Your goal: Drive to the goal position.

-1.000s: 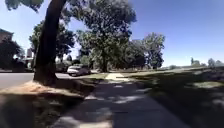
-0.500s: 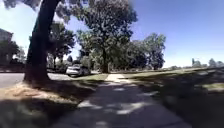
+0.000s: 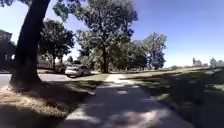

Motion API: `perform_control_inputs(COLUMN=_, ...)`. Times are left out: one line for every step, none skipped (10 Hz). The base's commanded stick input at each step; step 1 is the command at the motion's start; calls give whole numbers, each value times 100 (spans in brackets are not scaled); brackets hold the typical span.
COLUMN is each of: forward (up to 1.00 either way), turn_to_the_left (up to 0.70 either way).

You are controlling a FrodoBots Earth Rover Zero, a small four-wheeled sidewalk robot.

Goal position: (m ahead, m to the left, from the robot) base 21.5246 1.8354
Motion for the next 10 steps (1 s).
perform_control_inputs(forward=85, turn_to_the_left=-27)
perform_control_inputs(forward=85, turn_to_the_left=-4)
perform_control_inputs(forward=85, turn_to_the_left=-3)
perform_control_inputs(forward=85, turn_to_the_left=-3)
perform_control_inputs(forward=85, turn_to_the_left=-3)
perform_control_inputs(forward=85, turn_to_the_left=-3)
perform_control_inputs(forward=85, turn_to_the_left=-3)
perform_control_inputs(forward=85, turn_to_the_left=-2)
perform_control_inputs(forward=85, turn_to_the_left=-9)
perform_control_inputs(forward=85, turn_to_the_left=-23)
